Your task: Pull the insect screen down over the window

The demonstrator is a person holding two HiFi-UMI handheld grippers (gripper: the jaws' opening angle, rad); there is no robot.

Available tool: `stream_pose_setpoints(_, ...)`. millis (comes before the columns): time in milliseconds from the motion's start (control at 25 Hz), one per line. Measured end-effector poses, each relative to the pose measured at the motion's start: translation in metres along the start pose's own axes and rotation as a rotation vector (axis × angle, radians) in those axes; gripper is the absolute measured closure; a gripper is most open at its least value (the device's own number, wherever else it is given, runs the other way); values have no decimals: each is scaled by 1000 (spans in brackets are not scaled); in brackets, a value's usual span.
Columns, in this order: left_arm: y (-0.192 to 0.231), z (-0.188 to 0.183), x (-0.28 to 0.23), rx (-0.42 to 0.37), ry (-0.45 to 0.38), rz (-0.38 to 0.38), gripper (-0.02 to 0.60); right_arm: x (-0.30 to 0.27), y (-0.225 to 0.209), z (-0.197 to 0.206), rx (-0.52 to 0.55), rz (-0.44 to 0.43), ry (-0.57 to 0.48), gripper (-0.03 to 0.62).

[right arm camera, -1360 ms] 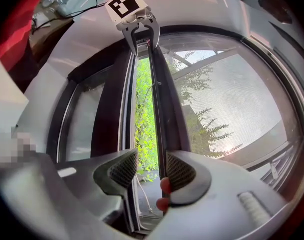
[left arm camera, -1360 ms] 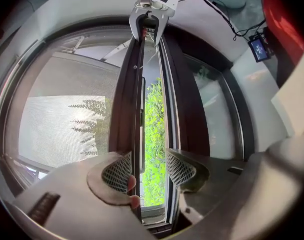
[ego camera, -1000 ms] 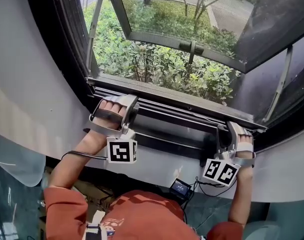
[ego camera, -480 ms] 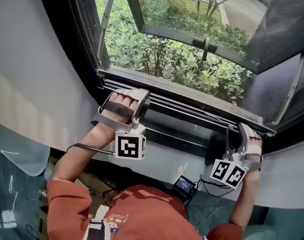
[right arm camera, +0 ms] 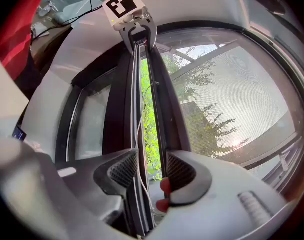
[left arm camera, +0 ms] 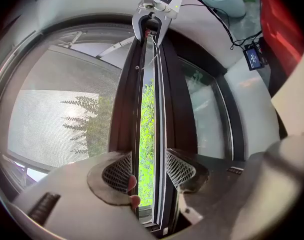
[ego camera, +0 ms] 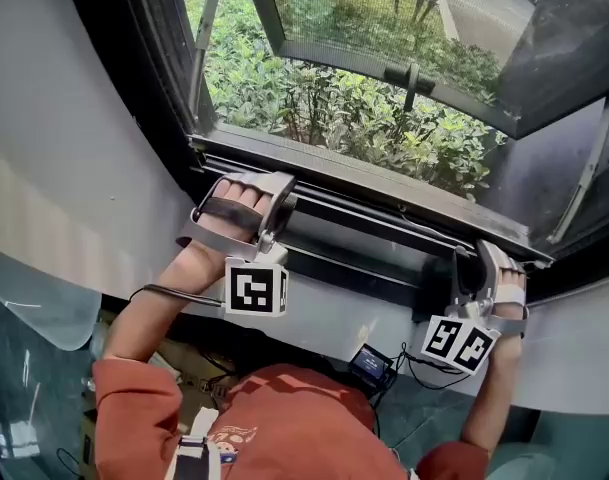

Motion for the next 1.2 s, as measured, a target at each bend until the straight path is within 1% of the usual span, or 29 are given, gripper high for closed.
stream_pose_setpoints(40, -1, 0, 0, -3, 5, 11, 371, 0, 1, 0, -5, -10, 1, 411)
stream_pose_setpoints(120, -8, 2, 0, -12, 20, 64, 371, -1, 7, 1, -14, -44, 1, 413)
stream_pose_setpoints(200, -16, 1, 0, -1, 10, 98, 370, -3, 15, 3, -13, -69, 1, 411)
stream_pose_setpoints(280, -18, 0, 0, 4, 2, 98, 370, -3, 17, 4, -13, -73, 3, 413)
stream_pose_setpoints(400, -21, 3, -1, -20, 25, 115, 370, -4, 21, 5, -18, -88, 11, 412)
stream_pose_setpoints(760, -36, 2, -6, -9, 23, 139, 370, -7, 34, 10, -30, -106, 13, 411)
stream_pose_setpoints(920, -46, 2, -5, 8, 13, 194, 371, -9, 42, 10, -43, -135, 33, 411)
stream_pose_setpoints(1080, -50, 2, -6, 23, 3, 215, 371, -10, 43, 11, -60, -145, 28, 411)
stream_pose_setpoints(1200, -50, 0, -4, 45, -14, 275, 376, -9, 42, 11, -78, -175, 38, 413)
Point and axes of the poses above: the fingertips, and each gripper's own axes: x backward along the fingers, y to its left, z out of its underside, the point moved 1 cm from there along x, backward along the fingers, and after that the axes turned 6 degrees about -y, right-handed, at the moved point
